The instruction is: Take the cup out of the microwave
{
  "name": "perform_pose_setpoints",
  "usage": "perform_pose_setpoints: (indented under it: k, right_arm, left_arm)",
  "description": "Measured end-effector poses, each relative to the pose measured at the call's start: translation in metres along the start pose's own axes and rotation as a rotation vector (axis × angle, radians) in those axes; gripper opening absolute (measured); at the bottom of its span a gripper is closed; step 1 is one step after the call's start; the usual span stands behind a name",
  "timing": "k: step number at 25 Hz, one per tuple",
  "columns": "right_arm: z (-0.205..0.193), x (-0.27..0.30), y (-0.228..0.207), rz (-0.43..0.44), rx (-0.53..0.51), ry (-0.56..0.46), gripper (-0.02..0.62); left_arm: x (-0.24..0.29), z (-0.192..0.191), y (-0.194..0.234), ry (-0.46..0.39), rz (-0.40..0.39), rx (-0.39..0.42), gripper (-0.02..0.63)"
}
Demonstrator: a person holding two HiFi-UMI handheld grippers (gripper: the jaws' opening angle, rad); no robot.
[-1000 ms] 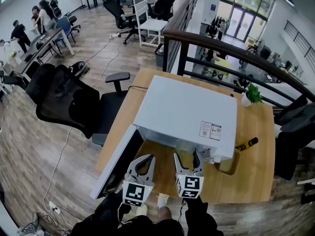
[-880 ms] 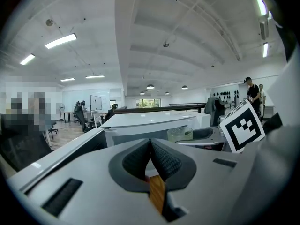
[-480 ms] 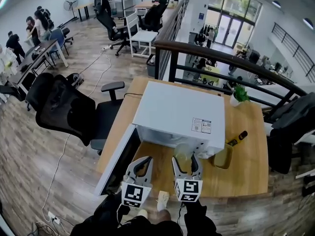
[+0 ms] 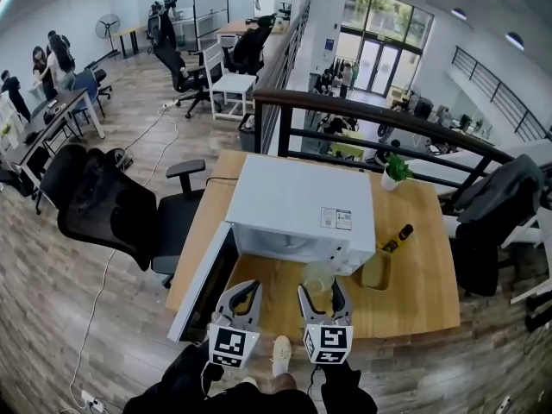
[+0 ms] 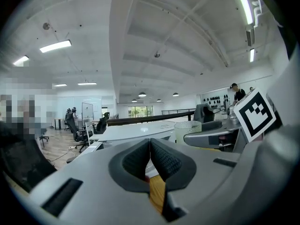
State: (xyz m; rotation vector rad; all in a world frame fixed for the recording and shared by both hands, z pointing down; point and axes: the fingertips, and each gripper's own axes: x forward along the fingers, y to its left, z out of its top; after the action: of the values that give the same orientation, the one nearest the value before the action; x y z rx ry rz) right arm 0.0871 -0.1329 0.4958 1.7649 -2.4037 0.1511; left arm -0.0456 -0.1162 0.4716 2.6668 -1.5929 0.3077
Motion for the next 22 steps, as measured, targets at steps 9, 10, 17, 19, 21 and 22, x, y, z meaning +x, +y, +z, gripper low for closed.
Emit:
perform_pose_setpoints:
  k: [9, 10, 17, 19, 21, 22]
  right_arm:
    - [0.011, -0.048, 0.012, -0.031, 0.014, -0.018, 0.342]
    - [0.011, -0.052, 0.013, -0.036, 0.014, -0.02, 0.342]
    - [0.014, -0.082, 0.02, -0.067, 0.01, -0.029, 0.342]
    - [0.014, -0.091, 0.021, -0.078, 0.008, -0.03, 0.342]
    - [0.014, -0.1, 0.022, -0.09, 0.007, -0.034, 0.342]
    - [0.014, -0.104, 0.022, -0.095, 0.008, -0.036, 0.342]
  left_arm:
    - [-0.031, 0.008, -0.014, -0.025, -0.044, 0.007, 0.025]
    - [-0.034, 0.009, -0.015, -0.028, -0.048, 0.008, 0.025]
    - [-0.053, 0.009, -0.025, -0.035, -0.077, 0.013, 0.025]
    - [-0.058, 0.009, -0.029, -0.037, -0.085, 0.014, 0.025]
    - [-0.063, 0.01, -0.032, -0.04, -0.093, 0.017, 0.025]
    - [-0.065, 0.009, -0.033, -0.041, -0.097, 0.019, 0.025]
